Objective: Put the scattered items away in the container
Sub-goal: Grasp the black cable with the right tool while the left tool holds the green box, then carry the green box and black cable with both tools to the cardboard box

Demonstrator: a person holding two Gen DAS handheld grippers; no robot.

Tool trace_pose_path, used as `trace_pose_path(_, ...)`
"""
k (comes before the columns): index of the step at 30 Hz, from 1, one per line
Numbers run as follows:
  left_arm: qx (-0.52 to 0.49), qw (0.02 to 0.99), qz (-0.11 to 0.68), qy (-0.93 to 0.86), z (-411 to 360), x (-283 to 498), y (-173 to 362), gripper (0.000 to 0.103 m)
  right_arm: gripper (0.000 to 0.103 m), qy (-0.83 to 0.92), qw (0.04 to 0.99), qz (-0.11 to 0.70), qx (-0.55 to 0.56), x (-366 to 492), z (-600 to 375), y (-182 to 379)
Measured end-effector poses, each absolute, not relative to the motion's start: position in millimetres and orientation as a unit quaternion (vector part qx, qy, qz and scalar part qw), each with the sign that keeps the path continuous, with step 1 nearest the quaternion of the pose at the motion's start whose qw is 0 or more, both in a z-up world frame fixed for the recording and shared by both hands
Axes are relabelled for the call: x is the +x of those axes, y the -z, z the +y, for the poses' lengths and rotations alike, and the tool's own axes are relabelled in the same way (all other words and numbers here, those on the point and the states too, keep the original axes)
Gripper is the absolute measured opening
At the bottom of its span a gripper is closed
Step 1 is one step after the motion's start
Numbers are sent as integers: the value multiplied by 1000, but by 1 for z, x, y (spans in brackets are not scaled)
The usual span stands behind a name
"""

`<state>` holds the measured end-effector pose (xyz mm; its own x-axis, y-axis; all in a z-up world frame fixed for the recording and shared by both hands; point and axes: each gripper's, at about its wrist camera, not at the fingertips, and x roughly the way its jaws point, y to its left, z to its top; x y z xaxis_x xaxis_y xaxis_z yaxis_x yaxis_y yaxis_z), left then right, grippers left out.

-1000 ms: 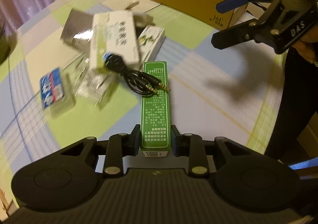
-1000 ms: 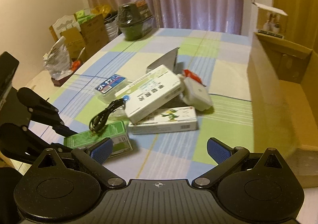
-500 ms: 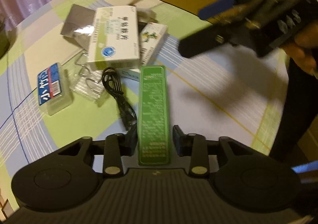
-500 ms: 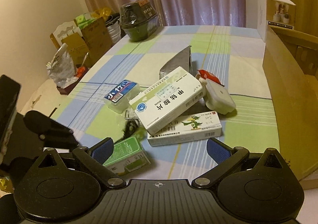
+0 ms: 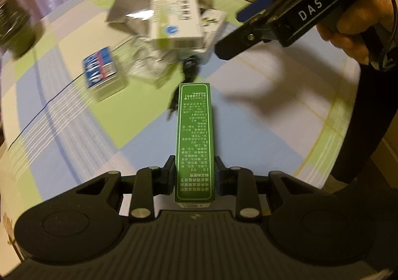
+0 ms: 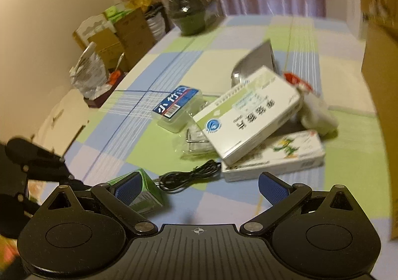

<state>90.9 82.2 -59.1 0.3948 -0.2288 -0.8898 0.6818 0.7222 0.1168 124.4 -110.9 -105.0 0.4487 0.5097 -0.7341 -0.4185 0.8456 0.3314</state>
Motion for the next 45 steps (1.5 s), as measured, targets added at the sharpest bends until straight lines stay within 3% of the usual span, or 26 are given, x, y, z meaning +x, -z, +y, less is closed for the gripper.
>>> trace_pose_path(1, 233, 804, 470, 279, 88, 92, 58, 25, 101, -268, 847, 455, 63, 126, -108, 109)
trace_pose_path(3, 217, 813, 469, 266, 99, 94, 57, 25, 76, -255, 840, 471, 81, 131, -100, 117)
trace_pose_path(12, 148, 853, 460, 195, 128, 100, 57, 26, 76, -167, 846, 488, 135, 142, -70, 142)
trace_pose_path(14, 137, 855, 460, 194, 132, 101, 57, 32, 76, -151, 854, 481, 127, 145, -62, 142)
trace_pose_path(18, 131, 859, 457, 190, 136, 101, 55, 37, 75, -134, 866, 477, 73, 149, -42, 142)
trace_pose_path(21, 122, 861, 456, 187, 139, 101, 54, 40, 58, -138, 872, 470, 10, 143, -34, 145)
trace_pose_path(24, 117, 862, 457, 188, 138, 103, 55, 41, 23, -152, 872, 465, -25, 139, -44, 147)
trace_pose_path(25, 117, 861, 457, 189, 137, 102, 55, 41, 21, -160, 868, 469, -28, 138, -52, 146)
trace_pose_path(33, 115, 857, 462, 195, 121, 103, 59, 41, 20, -212, 837, 490, -120, 103, -115, 144)
trace_pose_path(42, 134, 845, 490, 169, 107, 120, 63, 40, 22, -218, 848, 466, -126, 70, -138, 143)
trace_pose_path(45, 148, 836, 504, 161, 103, 127, 61, 39, 73, -214, 851, 463, -126, 68, -139, 145)
